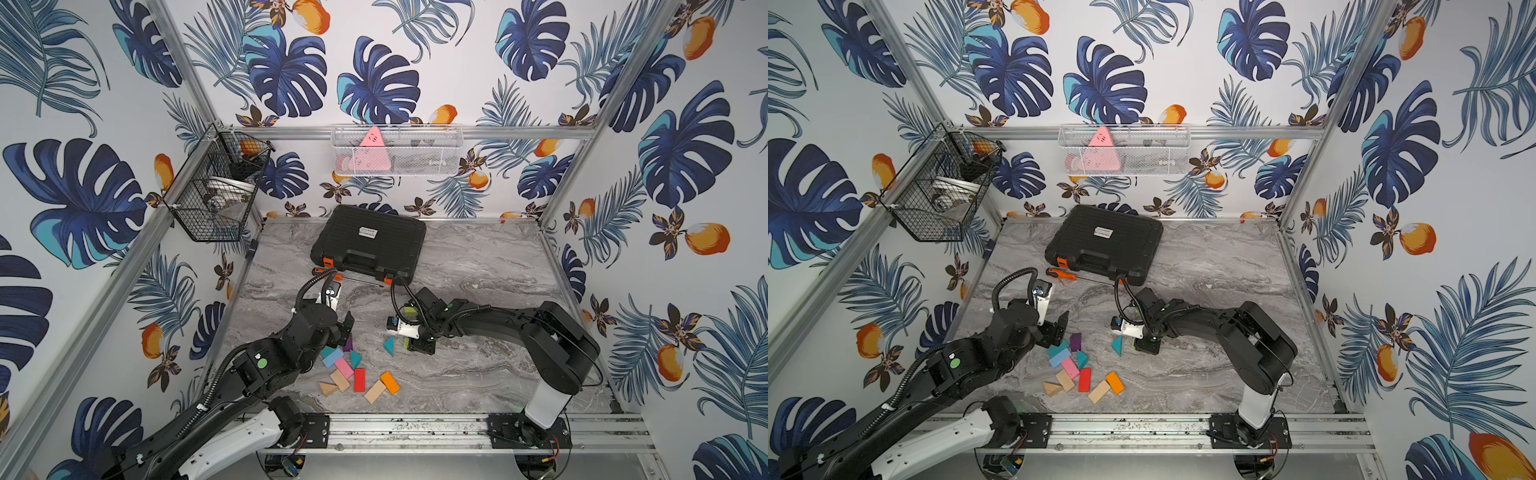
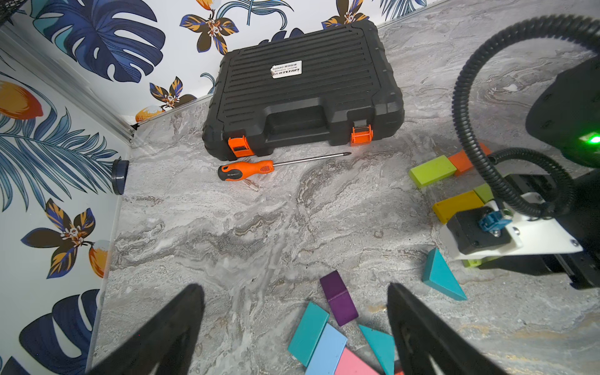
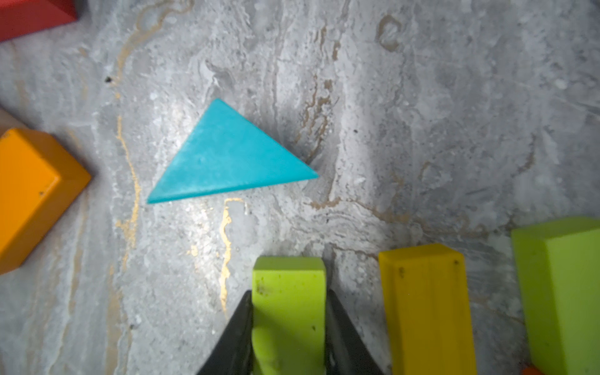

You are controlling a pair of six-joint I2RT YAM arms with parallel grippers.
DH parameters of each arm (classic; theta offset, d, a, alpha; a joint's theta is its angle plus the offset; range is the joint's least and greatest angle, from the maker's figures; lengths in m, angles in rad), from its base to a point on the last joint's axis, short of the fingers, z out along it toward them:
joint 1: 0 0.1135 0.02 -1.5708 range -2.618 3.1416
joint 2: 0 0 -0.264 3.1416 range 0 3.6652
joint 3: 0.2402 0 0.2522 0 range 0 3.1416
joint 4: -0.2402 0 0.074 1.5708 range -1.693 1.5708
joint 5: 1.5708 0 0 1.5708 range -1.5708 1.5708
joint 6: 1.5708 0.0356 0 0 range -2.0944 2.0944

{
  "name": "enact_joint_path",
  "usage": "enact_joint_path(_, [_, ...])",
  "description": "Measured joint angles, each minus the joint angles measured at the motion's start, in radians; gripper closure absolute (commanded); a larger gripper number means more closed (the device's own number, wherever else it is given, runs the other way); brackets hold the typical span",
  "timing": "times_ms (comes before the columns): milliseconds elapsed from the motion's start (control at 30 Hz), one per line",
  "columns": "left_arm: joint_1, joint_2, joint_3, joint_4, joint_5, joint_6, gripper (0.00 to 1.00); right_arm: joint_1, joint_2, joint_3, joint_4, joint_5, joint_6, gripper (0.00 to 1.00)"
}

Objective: Assemble a piece of candy with building blocks
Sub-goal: Place the building block at the center of the board, then pick up the building block from the center of the board.

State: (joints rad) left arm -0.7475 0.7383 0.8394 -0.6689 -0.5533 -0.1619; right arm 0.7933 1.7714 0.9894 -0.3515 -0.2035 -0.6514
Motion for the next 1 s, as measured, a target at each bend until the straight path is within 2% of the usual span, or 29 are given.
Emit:
enact_joint_path(100, [0.0,0.009,0.0,0.0,0.004,0.0,0.08,-0.004,0.003,0.004,0.0,0.0,0.0,0.72])
enact_joint_path(300, [0.0,0.027,0.0,0.0,0.012,0.0,0.08,-0.005,-0.001,0.002,0.006,0.007,0.005,0.51])
enact_joint_path(500, [0.001,0.064,0.001,0.0,0.055,-0.019,0.09,-0.011,-0.106,-0.04,0.045,-0.017,0.042,0.43])
enact_joint_path(600, [0.001,0.117,0.022,-0.01,0.156,-0.087,0.13,-0.024,-0.212,-0.051,0.06,-0.027,0.094,0.41])
enact_joint_path(667, [0.001,0.13,0.016,-0.004,0.265,-0.15,0.16,-0.033,-0.311,-0.079,0.103,-0.037,0.146,0.38])
enact_joint_path(833, [-0.009,0.197,-0.049,0.057,0.497,-0.309,0.3,-0.051,-0.555,-0.25,0.287,-0.037,0.304,0.3])
enact_joint_path(1000, [-0.121,0.314,-0.119,0.083,0.592,-0.444,0.32,-0.076,-0.642,-0.412,0.448,0.121,0.42,0.3])
